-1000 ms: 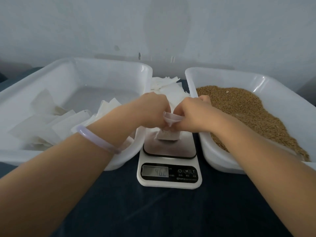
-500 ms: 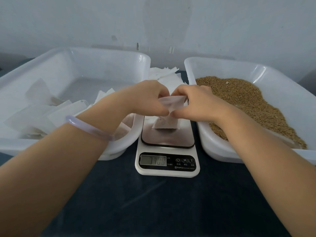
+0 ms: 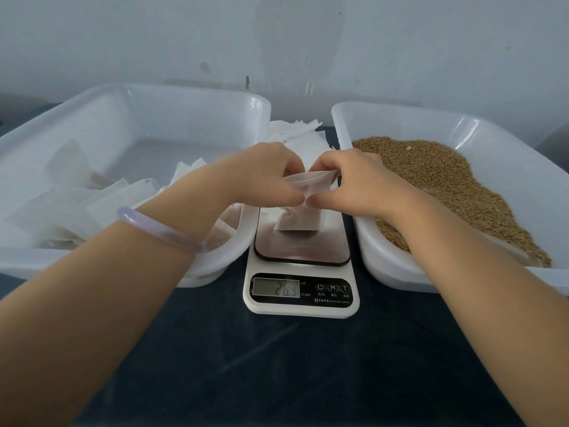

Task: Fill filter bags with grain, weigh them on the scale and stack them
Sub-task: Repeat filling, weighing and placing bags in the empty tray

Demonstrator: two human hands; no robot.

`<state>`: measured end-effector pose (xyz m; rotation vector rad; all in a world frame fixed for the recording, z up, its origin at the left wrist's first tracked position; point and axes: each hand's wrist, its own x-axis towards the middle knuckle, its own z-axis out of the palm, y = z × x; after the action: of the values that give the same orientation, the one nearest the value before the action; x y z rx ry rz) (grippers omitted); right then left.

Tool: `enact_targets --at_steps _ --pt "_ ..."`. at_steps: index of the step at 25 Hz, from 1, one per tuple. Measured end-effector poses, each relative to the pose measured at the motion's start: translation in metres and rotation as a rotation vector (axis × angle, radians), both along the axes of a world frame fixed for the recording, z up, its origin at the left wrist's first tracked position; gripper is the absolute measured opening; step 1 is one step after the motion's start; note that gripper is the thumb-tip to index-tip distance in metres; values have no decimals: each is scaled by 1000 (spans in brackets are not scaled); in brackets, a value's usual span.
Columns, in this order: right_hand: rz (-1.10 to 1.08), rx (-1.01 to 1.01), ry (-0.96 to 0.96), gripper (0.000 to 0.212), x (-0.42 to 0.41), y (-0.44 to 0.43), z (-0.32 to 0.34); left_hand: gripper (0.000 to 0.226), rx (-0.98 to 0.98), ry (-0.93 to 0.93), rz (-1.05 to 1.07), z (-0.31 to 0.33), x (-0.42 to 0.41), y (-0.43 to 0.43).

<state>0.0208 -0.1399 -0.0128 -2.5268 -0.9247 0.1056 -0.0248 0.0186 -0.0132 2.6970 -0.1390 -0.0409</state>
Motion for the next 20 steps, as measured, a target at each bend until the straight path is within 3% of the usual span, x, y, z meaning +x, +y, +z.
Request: enact_targets --at_steps 20 --pt "3 -35 -36 14 1 0 -1 13 6 -23 8 -1 0 -1"
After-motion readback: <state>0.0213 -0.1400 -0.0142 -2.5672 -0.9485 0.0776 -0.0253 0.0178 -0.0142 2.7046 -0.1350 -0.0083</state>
